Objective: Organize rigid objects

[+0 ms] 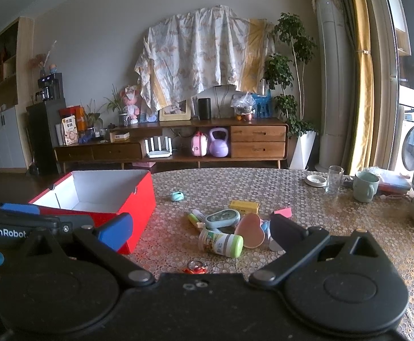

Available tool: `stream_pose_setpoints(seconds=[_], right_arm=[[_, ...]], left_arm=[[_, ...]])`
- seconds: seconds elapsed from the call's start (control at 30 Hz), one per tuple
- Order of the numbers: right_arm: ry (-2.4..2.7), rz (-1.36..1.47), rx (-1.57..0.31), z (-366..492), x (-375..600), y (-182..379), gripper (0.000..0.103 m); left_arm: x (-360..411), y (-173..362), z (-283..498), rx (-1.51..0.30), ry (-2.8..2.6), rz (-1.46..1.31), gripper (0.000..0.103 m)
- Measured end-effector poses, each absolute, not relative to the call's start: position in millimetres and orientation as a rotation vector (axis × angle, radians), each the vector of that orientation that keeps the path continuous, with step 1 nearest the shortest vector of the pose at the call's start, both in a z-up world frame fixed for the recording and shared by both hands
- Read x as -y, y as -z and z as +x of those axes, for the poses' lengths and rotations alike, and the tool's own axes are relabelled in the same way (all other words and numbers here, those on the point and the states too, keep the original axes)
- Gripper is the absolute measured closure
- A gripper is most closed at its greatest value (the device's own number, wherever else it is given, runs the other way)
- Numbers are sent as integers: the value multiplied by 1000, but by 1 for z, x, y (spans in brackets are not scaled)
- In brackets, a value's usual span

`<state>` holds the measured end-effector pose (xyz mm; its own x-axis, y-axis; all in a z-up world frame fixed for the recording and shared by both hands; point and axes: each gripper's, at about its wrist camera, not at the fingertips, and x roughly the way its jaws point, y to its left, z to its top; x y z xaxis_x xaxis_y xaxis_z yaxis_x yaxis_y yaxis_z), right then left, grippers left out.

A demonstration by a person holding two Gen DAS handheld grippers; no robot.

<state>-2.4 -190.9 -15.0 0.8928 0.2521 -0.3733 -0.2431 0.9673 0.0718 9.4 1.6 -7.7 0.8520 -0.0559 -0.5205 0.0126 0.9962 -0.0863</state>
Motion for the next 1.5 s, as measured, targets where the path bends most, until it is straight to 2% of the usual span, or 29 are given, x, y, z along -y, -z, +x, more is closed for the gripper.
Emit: stream_pose_setpoints(seconds=[0.43,0.73,0.93,1.27,1.5], right_arm=[[-231,-36,-443,34,209,26,0],[-334,-225,-569,62,201,64,2],[-349,-308,-590,96,210,78,5],[-487,-288,-687,169,220,89,7],[-605,-313,-782,200,204,109,17]], left_arm=[[7,15,41,-573,87,-23,0],[-2,25,90,-621,67,-59,0],[14,50,115,-674,116,-29,0],[41,92,135,-749,166,12,0],[68,120,147,-808,238,83,0]])
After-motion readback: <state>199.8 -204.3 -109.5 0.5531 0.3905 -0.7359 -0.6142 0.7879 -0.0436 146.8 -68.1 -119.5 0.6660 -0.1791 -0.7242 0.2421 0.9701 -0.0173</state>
